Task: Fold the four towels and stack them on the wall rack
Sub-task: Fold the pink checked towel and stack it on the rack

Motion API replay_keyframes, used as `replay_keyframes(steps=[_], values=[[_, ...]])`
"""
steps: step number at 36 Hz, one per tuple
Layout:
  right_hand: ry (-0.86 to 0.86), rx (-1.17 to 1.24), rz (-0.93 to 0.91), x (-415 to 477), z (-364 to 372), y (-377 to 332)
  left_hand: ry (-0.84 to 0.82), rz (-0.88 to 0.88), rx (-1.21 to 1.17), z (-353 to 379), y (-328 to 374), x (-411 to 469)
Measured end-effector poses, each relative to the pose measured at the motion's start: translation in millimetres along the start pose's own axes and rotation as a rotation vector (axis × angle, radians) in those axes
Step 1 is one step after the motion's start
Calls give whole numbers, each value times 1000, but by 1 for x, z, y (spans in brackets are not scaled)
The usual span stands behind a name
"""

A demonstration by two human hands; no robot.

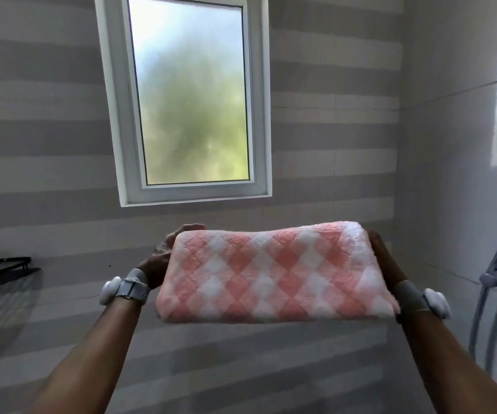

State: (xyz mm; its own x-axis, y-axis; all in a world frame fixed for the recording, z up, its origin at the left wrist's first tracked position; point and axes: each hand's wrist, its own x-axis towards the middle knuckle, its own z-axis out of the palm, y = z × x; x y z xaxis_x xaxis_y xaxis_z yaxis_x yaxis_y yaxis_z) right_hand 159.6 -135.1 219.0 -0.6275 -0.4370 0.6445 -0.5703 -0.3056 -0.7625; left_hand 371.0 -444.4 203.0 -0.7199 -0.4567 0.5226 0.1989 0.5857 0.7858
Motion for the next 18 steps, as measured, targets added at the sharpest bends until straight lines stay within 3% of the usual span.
replay_keyframes(steps=[3,13,18], values=[[14,126,71,6,-3,14,12,-33,-75,-8,-9,6],[-126,-71,-6,15,-15,44,4,-19,-26,1,-11,11],[-208,-13,48,14,-19,61,-158,-142,-189,-13,-22,9]])
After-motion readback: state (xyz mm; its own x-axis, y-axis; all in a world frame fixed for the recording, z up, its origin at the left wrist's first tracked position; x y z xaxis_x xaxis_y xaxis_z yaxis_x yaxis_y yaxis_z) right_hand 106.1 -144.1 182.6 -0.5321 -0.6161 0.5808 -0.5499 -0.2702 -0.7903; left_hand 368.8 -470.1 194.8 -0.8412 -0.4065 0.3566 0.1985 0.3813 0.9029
